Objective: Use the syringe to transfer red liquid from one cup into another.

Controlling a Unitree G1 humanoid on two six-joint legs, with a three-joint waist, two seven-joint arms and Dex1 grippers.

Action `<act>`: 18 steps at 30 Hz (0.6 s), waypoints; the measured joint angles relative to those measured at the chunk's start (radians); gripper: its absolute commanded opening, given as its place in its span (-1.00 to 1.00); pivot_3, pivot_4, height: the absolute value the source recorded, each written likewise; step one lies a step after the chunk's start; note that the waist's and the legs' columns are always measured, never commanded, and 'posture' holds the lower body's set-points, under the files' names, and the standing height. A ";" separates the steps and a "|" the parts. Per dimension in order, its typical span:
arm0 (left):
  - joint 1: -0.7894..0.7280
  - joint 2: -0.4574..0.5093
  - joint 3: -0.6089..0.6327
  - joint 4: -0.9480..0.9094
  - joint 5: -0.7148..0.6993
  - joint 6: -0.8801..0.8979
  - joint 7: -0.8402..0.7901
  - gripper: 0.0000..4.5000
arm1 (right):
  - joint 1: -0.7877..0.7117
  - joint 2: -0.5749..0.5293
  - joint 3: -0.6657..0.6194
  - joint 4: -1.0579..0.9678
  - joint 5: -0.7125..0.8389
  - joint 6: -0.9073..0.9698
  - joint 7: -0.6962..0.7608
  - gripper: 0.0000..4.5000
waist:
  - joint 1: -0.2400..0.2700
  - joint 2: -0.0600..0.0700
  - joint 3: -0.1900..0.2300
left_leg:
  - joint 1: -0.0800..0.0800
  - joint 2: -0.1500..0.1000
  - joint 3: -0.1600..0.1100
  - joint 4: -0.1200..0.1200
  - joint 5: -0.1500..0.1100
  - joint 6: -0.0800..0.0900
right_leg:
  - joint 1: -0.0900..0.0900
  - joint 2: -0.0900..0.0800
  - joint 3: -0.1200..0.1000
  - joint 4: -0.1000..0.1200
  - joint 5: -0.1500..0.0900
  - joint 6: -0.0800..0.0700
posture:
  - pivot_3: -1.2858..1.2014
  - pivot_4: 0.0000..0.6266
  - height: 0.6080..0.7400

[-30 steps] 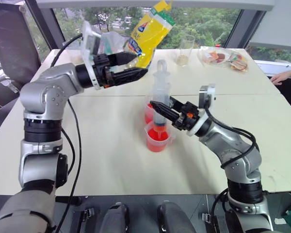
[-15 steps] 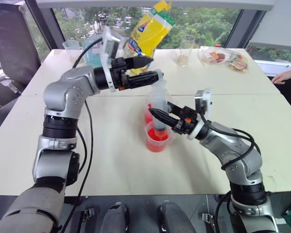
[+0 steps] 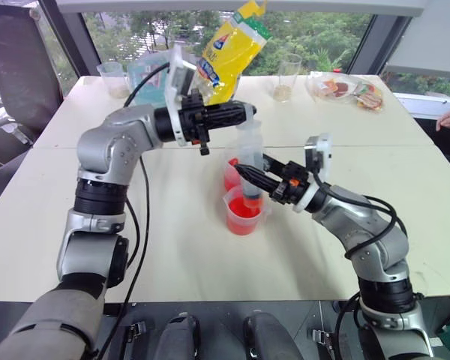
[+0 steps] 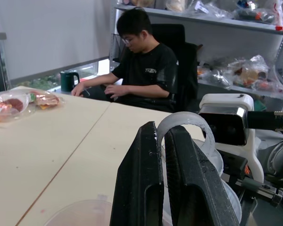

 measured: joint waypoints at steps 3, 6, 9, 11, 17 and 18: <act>0.004 0.006 0.002 -0.021 0.002 -0.001 0.000 -0.97 | -0.016 0.000 0.000 0.003 0.002 0.000 0.002 -0.39 | 0.001 0.000 0.000 | 0.000 0.000 0.000 0.000 0.000 0.000 | 0.000 0.000 0.000 0.000 0.000 0.000 | 0.03 -0.52 1.00; 0.018 0.004 0.002 -0.039 0.003 -0.005 0.004 -0.97 | -0.026 0.001 0.002 0.006 0.003 0.005 0.004 -0.39 | 0.002 0.000 0.000 | 0.000 0.000 0.000 0.000 0.000 0.000 | 0.000 0.000 0.000 0.000 0.000 0.000 | 0.03 -0.52 1.00; 0.029 0.003 0.002 -0.056 0.003 -0.005 0.013 -0.97 | -0.038 0.001 0.003 0.014 0.006 0.007 0.007 -0.39 | 0.002 0.000 0.000 | 0.000 0.000 0.000 0.000 0.000 0.000 | 0.000 0.000 0.000 0.000 0.000 0.000 | 0.03 -0.52 1.00; 0.038 0.003 0.002 -0.066 0.003 -0.005 0.020 -0.97 | -0.048 0.001 0.003 0.022 0.009 0.009 0.009 -0.39 | 0.002 0.000 0.000 | 0.000 0.000 0.000 0.000 0.000 0.000 | 0.000 0.000 0.000 0.000 0.000 0.000 | 0.03 -0.52 1.00; 0.053 0.002 0.002 -0.082 0.003 -0.004 0.026 -0.97 | -0.072 -0.004 0.001 0.024 0.014 0.022 0.010 -0.39 | 0.002 0.000 0.000 | 0.000 0.000 0.000 0.000 0.000 0.000 | 0.000 0.000 0.000 0.000 0.000 0.000 | 0.03 -0.52 1.00; 0.056 0.002 0.002 -0.086 0.004 -0.004 0.027 -0.97 | -0.074 -0.005 0.001 0.024 0.019 0.030 0.010 -0.39 | 0.002 0.000 0.000 | 0.000 0.000 0.000 0.000 0.000 0.000 | 0.000 0.000 0.000 0.000 0.000 0.000 | 0.03 -0.52 1.00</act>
